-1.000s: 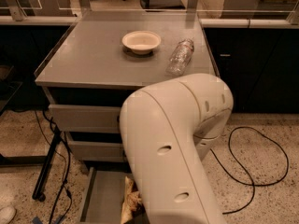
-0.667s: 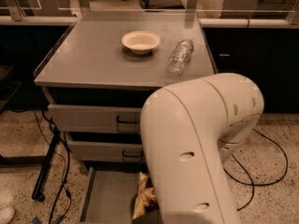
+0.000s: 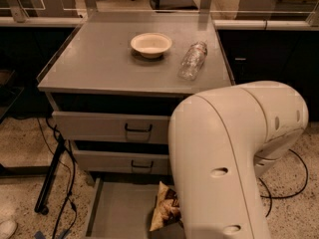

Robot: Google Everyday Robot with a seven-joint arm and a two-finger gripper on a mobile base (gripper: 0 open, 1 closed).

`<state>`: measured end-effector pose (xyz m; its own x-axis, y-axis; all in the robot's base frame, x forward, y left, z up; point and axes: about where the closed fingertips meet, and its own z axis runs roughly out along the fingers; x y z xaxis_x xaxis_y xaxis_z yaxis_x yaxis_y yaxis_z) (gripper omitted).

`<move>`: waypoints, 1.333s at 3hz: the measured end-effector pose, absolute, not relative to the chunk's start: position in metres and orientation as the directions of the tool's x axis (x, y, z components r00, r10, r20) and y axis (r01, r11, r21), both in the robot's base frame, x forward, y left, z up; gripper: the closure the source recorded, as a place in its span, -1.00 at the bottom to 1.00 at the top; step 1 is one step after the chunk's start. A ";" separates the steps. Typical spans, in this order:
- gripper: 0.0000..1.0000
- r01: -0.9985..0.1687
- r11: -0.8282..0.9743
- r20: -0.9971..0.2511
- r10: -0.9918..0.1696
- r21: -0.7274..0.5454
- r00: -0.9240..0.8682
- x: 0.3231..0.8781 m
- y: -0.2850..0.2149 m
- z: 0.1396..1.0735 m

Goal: Pick brown chip bag from bottom drawer and place on counter

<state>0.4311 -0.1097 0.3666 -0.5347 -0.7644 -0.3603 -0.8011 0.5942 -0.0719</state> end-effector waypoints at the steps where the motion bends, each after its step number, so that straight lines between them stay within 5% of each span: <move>1: 1.00 -0.765 0.642 -0.368 -0.726 -0.058 -0.581 0.430 -0.132 0.370; 2: 1.00 -0.686 0.727 -0.398 -0.634 -0.018 -0.662 0.424 -0.175 0.381; 4: 1.00 -0.728 0.683 -0.478 -0.623 0.054 -0.619 0.413 -0.151 0.382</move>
Offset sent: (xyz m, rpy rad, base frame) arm -0.0066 -0.1220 0.0308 0.1078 0.0128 -0.2759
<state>0.4127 -0.1508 0.3815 -0.6193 -0.6227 -0.4783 -0.7284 0.6830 0.0540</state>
